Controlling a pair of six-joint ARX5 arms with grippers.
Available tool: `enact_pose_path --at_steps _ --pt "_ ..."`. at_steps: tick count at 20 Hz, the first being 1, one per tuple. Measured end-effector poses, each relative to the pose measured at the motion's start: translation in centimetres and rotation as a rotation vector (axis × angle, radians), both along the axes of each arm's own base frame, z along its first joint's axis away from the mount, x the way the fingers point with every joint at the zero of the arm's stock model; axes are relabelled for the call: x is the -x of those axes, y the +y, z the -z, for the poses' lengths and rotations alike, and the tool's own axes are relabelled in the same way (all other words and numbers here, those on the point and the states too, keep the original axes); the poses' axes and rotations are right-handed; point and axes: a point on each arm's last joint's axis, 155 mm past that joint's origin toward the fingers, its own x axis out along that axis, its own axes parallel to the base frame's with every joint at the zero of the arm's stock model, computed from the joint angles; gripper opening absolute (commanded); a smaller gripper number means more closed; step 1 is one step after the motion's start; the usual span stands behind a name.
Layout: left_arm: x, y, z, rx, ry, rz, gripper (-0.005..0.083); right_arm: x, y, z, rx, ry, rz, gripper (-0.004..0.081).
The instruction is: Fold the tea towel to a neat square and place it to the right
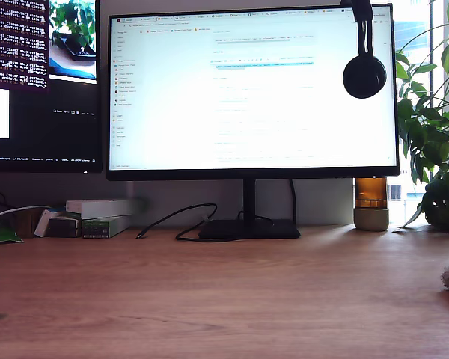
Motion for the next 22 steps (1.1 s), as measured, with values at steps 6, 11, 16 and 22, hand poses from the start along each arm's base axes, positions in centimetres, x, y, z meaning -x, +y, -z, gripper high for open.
enact_pose_path --at_steps 6,11,16,22 --pt "1.0 0.2 5.1 0.005 0.024 -0.008 -0.0019 1.4 0.1 5.0 0.0 0.051 -0.003 -0.0013" --pt "2.3 0.3 6.6 0.008 0.002 -0.007 -0.0019 2.1 0.6 5.1 0.0 0.001 -0.027 -0.0013" --pt "2.3 0.1 8.6 0.004 0.06 0.007 -0.0019 2.8 1.1 8.0 -0.005 0.046 -0.054 -0.0013" --pt "3.1 0.1 12.3 -0.008 0.211 0.006 -0.0019 3.6 1.2 11.1 -0.019 0.172 -0.054 -0.0013"
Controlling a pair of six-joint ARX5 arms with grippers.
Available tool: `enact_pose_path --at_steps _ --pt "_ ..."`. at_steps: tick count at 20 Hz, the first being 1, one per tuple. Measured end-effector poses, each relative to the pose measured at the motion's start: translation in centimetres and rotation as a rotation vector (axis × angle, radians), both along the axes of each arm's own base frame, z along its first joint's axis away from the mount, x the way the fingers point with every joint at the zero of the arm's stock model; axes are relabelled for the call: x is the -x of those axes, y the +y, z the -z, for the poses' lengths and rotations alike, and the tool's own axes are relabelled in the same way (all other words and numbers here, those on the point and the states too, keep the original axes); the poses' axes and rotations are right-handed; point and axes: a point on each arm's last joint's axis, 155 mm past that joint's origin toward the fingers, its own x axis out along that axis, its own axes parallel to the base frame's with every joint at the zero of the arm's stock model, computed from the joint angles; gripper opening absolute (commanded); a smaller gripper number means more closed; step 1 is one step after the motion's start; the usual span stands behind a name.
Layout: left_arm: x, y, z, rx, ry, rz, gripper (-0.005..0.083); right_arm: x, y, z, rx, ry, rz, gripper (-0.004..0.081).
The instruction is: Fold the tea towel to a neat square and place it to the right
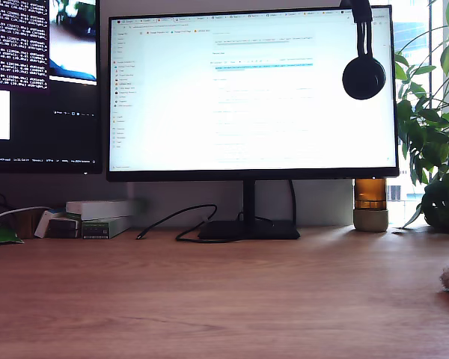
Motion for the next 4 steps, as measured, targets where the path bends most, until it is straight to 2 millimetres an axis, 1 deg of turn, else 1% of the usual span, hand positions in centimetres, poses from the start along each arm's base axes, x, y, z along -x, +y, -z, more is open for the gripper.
enact_pose_path --at_steps 3,4 --pt "0.43 0.04 1.38 -0.005 0.057 0.0 -0.0019 0.04 0.0 0.15 0.0 0.006 0.0 -0.0013" --pt "0.48 0.04 1.52 -0.005 0.063 0.0 -0.0019 0.04 0.0 0.15 0.0 0.006 0.0 -0.0013"
